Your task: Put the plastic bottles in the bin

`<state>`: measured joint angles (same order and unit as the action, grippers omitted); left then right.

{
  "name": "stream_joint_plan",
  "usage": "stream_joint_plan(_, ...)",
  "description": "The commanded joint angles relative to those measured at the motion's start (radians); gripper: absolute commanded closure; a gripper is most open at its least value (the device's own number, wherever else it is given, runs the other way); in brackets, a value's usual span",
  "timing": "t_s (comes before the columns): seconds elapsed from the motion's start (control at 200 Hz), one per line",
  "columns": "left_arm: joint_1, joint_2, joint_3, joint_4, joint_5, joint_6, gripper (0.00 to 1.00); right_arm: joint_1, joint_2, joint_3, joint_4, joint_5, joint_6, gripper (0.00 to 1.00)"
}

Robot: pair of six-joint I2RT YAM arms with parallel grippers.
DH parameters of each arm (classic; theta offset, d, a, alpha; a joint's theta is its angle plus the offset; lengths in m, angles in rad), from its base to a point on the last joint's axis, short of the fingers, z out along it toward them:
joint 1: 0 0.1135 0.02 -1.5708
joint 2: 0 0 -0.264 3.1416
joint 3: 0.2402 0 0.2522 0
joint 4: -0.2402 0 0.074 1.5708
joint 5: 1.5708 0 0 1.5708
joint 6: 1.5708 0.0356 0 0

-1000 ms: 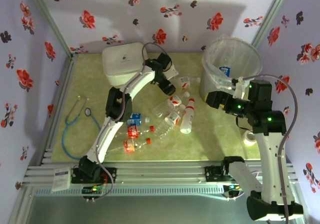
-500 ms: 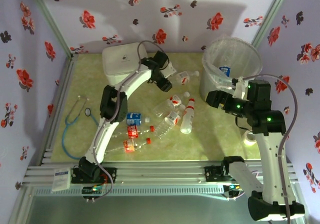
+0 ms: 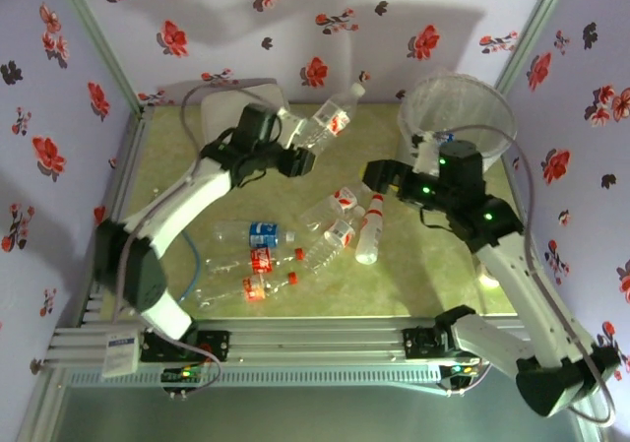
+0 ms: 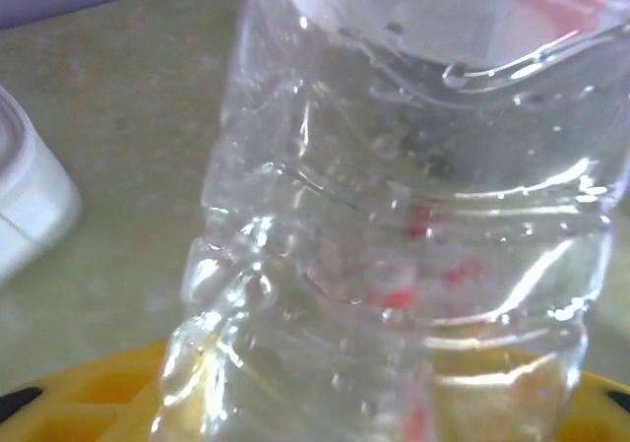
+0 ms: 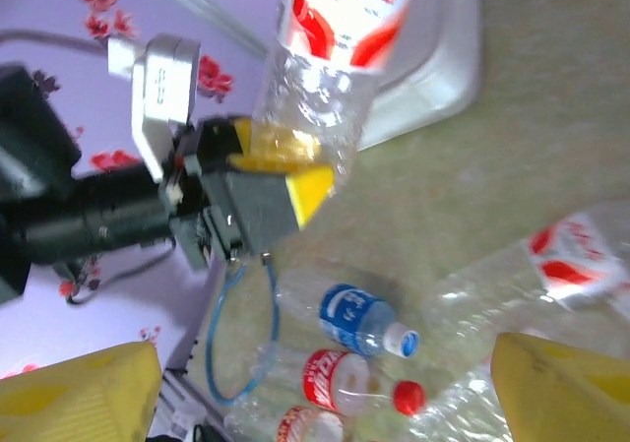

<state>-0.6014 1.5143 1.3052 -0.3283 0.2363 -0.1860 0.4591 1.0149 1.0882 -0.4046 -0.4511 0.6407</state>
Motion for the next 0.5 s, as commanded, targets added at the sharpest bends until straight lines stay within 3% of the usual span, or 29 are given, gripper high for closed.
stream_joint_plan(0.0, -0.051, -0.091, -0.224, 0.302, 0.039, -0.297, 0.54, 0.079, 0.066, -0.016, 0.262, 0.032, 0.040, 0.12)
stream_joint_plan(0.16, -0.135, -0.212, -0.485, 0.551, -0.030, -0.491, 0.59, 0.098, 0.210, 0.052, 0.178, 0.114, 0.013, 0.11)
stream_joint_plan(0.25, -0.153, -0.248, -0.497, 0.524, -0.081, -0.461, 0.62, 0.101, 0.258, 0.054, 0.182, 0.120, 0.037, 0.11)
stream_joint_plan(0.36, -0.155, -0.247, -0.458, 0.461, -0.080, -0.393, 0.62, 0.110, 0.286, 0.026, 0.235, 0.129, 0.101, 0.11)
stream_joint_plan(0.495, -0.178, -0.214, -0.447, 0.499, -0.056, -0.389, 0.63, 0.131, 0.308, 0.037, 0.274, 0.115, 0.138, 0.11)
